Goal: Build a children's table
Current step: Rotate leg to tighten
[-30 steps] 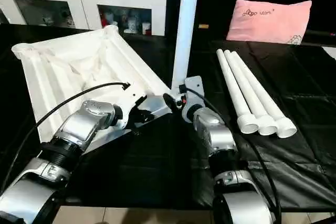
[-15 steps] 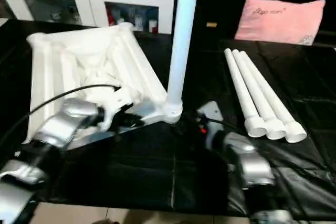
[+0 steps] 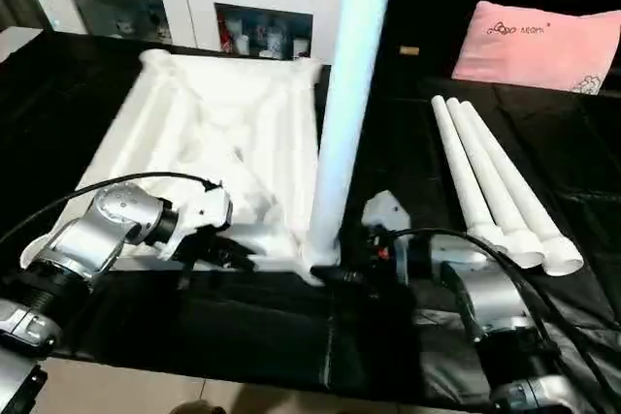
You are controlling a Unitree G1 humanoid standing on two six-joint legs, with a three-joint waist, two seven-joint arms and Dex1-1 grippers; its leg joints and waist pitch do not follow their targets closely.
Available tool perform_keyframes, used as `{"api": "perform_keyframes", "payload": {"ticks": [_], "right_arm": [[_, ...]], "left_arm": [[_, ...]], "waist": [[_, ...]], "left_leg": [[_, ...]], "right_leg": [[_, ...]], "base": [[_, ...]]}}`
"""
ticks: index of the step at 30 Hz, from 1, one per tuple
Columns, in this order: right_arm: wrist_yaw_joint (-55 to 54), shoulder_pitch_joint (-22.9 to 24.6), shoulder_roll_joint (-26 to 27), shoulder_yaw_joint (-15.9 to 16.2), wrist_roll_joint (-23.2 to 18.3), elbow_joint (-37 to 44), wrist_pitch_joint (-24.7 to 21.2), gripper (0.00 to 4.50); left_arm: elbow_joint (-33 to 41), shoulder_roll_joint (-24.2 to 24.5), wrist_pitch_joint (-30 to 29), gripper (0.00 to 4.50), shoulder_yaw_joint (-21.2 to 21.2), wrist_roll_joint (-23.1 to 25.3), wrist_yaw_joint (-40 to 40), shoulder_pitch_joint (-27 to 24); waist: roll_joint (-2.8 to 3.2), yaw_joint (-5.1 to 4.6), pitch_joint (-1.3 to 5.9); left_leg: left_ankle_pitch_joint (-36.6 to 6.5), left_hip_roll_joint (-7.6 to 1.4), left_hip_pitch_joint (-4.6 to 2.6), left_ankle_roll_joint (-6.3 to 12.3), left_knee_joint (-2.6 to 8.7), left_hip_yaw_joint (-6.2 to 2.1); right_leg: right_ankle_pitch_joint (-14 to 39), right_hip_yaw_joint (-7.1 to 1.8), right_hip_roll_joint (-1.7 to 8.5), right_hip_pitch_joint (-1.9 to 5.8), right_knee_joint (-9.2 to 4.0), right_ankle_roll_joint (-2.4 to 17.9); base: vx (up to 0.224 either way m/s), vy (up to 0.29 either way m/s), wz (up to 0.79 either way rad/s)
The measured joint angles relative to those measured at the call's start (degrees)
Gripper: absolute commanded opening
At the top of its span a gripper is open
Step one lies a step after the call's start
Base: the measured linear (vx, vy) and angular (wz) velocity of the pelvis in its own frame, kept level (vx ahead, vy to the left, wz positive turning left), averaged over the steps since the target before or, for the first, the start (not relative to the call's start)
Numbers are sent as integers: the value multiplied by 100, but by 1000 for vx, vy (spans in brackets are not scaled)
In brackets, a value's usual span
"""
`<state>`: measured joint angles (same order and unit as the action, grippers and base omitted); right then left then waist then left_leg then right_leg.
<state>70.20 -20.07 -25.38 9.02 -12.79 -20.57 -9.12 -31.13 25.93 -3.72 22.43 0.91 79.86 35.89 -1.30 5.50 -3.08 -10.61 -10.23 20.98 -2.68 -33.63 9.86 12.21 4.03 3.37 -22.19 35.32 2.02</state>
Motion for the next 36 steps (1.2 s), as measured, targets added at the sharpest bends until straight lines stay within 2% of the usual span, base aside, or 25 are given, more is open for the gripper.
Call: {"api": "perform_keyframes", "payload": {"ticks": [2, 3, 6, 18, 26, 31, 35, 36], "right_arm": [[45, -37, 10, 42, 12, -53, 60, 446], [128, -46, 19, 54, 10, -95, 67, 420], [342, -67, 28, 76, -39, -205, 63, 406], [750, -231, -1, 220, -63, -349, 63, 291], [775, -234, 4, 221, -98, -386, 30, 277], [536, -198, 112, 176, -115, -271, -241, 276], [-385, -197, 431, -92, -38, -282, -503, 276], [-834, -221, 582, -241, 23, -353, -571, 276]], "left_arm": [[15, -5, 34, 0, 40, 1, 87, 0], [28, -9, 51, 0, 62, 2, 132, 0], [44, -10, 117, 0, 106, 3, 166, 0], [45, 24, 194, 0, 125, 3, 237, 0], [64, 28, 155, 0, 132, 0, 239, 0], [62, -45, -157, 0, 50, -20, 171, 0], [-24, -240, -606, 0, -156, 8, -422, 10], [-95, -396, -826, 0, -236, 16, -709, 41]], "waist": [[-2, 13, 1], [-4, 18, 1], [-4, 14, 1], [-14, 24, 1], [-47, 27, 2], [-51, 12, 1], [-52, -63, 1], [-54, -106, 0]], "left_leg": [[0, 0, 0, 0, -2, 0], [0, 0, 0, 0, -3, 0], [0, 0, 0, 0, -5, 0], [0, -1, 1, 1, -9, 0], [0, -2, 0, 1, -15, 0], [1, -5, -7, -4, -27, 0], [0, -6, -22, -40, -34, 0], [3, -6, -35, -43, -34, 3]], "right_leg": [[0, 0, 0, 0, 2, 0], [0, 0, 1, 0, 2, 0], [-1, 0, 0, 0, 5, -1], [-1, 1, 0, -1, 10, -1], [-1, 1, 0, -1, 18, -1], [-1, -1, 0, -1, 41, -1], [-16, -4, 1, 1, 55, 0], [-23, -9, 1, 6, 56, 1]], "base": [[0, 0, 0], [0, 0, 0], [0, 0, 0], [0, 0, 0], [0, 0, 0], [0, 0, 0], [0, 0, 0], [0, 0, 0]]}}
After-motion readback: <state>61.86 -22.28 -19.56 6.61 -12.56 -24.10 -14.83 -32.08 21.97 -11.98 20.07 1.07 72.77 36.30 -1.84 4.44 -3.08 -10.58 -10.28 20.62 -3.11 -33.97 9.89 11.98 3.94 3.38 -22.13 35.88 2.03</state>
